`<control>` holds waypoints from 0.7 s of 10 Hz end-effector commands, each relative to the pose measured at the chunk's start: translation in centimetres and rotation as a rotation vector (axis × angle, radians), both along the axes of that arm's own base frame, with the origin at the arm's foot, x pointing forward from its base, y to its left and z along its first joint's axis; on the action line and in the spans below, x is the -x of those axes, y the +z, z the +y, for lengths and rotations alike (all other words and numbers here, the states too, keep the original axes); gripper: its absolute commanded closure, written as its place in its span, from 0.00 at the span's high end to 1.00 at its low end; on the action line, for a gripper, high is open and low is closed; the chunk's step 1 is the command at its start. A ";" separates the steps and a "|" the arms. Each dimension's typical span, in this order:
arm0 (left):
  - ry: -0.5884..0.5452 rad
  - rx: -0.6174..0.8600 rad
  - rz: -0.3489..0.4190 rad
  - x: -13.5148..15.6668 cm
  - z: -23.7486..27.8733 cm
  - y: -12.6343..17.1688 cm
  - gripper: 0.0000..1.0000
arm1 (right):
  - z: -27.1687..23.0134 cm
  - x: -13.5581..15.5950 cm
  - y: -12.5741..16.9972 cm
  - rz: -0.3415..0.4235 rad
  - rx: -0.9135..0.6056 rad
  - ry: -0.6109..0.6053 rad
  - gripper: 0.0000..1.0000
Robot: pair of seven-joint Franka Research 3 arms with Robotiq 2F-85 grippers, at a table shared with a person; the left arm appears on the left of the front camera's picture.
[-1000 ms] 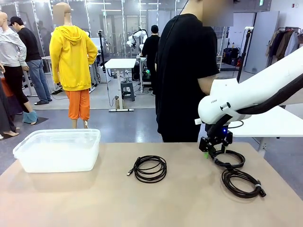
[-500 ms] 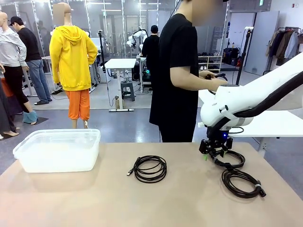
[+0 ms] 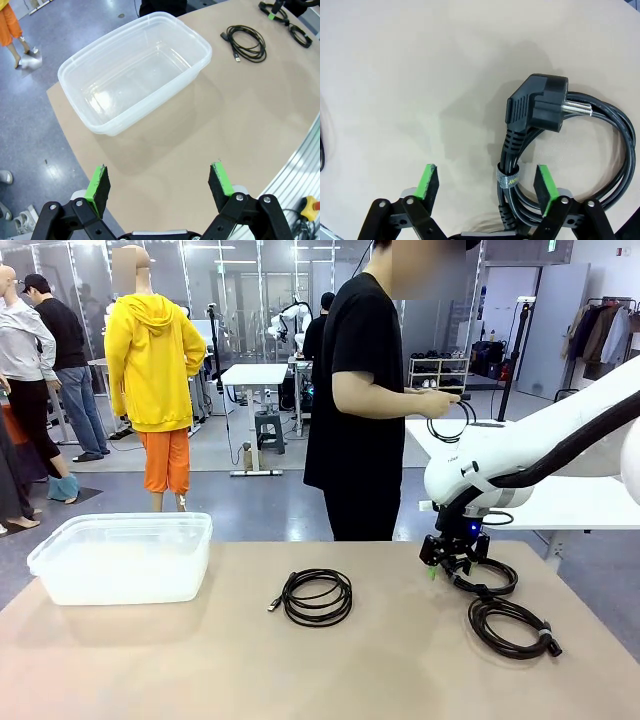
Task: Organize and store the cables.
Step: Place the Power Cable into the Organizing box.
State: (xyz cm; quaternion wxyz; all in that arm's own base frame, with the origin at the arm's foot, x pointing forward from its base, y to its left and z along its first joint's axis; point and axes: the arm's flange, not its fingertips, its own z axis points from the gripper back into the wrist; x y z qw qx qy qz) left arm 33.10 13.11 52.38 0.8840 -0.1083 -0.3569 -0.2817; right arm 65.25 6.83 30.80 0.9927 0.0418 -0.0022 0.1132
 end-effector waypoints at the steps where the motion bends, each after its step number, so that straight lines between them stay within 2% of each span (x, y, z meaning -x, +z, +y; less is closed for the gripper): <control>1: 0.001 0.001 -0.002 0.0 0.1 0.1 1.00 | -0.1 -0.7 0.2 0.024 -0.002 -0.018 0.40; 2: 0.001 0.001 -0.002 0.0 0.1 0.1 1.00 | -0.2 -0.7 0.0 0.034 -0.005 -0.019 0.33; 3: 0.001 0.001 -0.002 0.0 0.1 0.1 1.00 | -0.4 -0.7 -0.2 0.043 -0.011 -0.024 0.00; 5: 0.001 0.001 -0.002 0.0 0.1 0.1 1.00 | -0.4 -0.7 -0.5 0.058 -0.001 -0.025 0.00; 6: 0.001 0.001 -0.002 0.0 0.1 0.1 1.00 | -0.4 -0.6 -0.6 0.060 -0.001 -0.024 0.14; 7: 0.001 0.001 -0.002 0.0 0.1 0.1 1.00 | -0.4 -0.6 -0.5 0.055 0.002 -0.026 0.04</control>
